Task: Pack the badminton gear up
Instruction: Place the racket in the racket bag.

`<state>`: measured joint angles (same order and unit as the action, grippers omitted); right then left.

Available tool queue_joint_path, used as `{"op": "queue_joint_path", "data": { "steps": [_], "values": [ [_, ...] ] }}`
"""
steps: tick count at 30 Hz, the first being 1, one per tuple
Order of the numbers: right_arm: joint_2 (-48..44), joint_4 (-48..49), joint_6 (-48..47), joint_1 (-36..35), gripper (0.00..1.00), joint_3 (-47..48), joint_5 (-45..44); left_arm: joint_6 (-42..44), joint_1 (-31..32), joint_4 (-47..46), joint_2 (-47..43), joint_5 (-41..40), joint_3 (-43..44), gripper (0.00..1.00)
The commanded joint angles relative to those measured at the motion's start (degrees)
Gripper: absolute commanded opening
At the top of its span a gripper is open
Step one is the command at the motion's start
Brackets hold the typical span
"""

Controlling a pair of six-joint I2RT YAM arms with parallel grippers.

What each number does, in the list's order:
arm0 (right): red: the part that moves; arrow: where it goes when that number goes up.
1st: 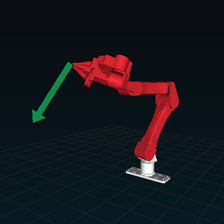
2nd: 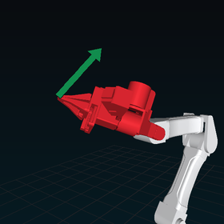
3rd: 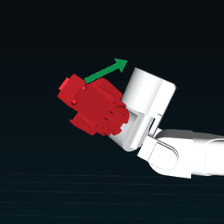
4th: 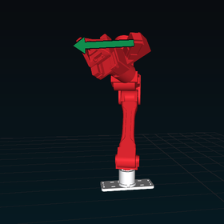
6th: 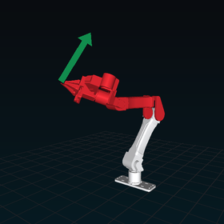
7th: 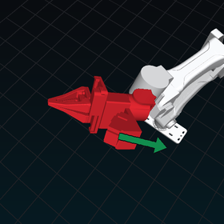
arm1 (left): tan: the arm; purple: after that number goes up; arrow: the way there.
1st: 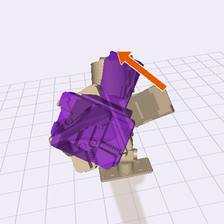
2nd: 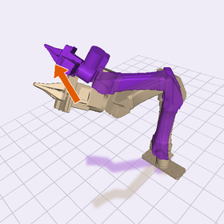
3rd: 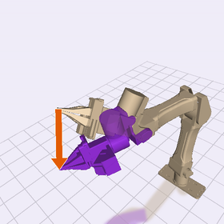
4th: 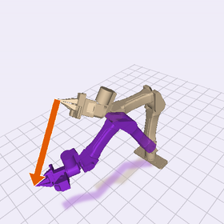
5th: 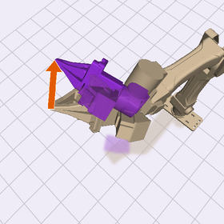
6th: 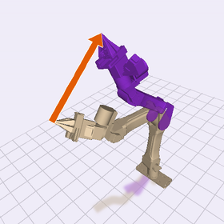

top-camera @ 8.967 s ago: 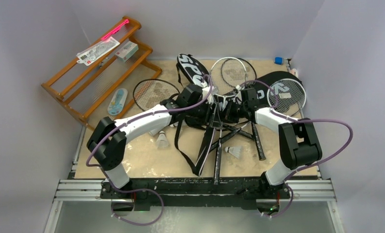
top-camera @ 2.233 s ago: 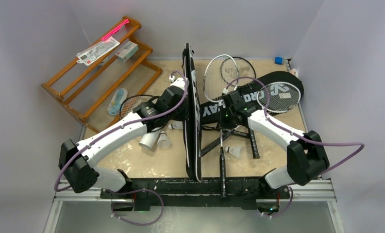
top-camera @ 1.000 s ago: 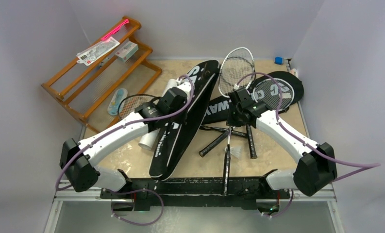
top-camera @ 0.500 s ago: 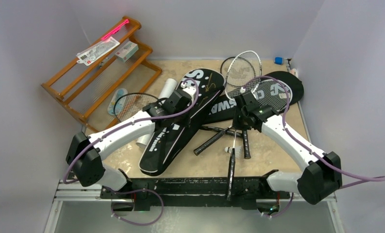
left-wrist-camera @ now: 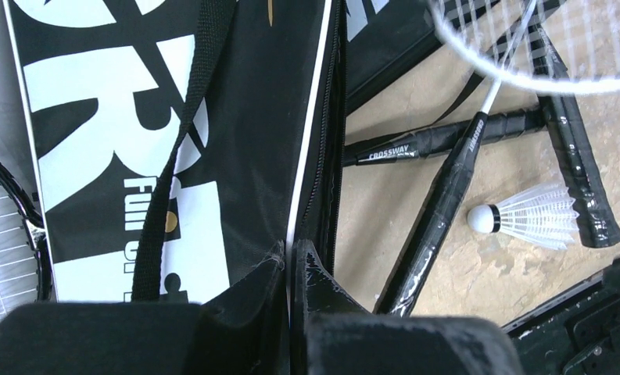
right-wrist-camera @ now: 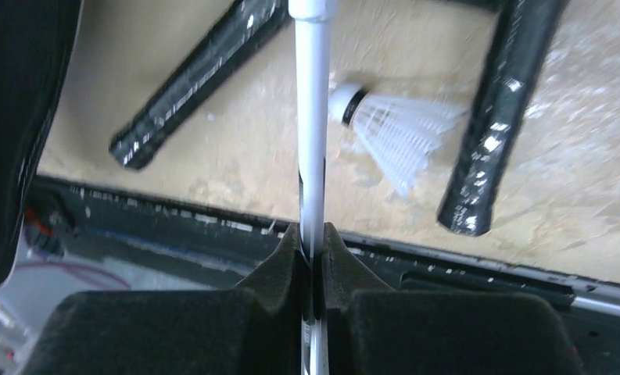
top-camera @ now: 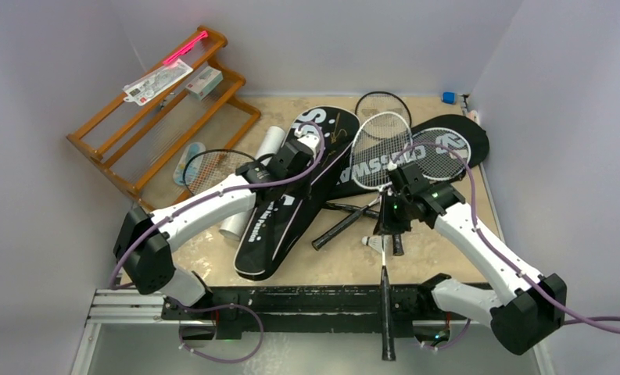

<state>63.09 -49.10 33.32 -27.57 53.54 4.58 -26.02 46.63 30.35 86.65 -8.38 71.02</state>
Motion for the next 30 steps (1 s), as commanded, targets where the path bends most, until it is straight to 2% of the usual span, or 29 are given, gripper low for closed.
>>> {"op": "queue_joint_path", "data": {
  "steps": [1,11,18,24,30],
  "values": [
    [-2.5,-3.3,-1.0,0.1,0.00,-3.7,11.5,-1.3,0.1,-3.6,0.8,-2.6,3.0,0.00],
    [-7.4,-1.8,0.6,0.1,0.00,-11.0,24.6,0.0,0.2,-4.3,1.7,-5.9,4.1,0.00],
    [-7.3,3.9,1.7,0.1,0.00,-12.1,33.6,0.7,0.4,-4.9,1.3,-3.3,3.5,0.00],
    [-1.7,13.3,4.5,0.1,0.00,-11.7,39.5,1.4,0.9,-5.7,0.9,-0.7,2.7,0.00],
    [4.0,19.7,6.8,0.1,0.00,-8.6,41.5,2.3,1.6,-7.4,-0.3,2.8,0.9,0.00]
  ]
}}
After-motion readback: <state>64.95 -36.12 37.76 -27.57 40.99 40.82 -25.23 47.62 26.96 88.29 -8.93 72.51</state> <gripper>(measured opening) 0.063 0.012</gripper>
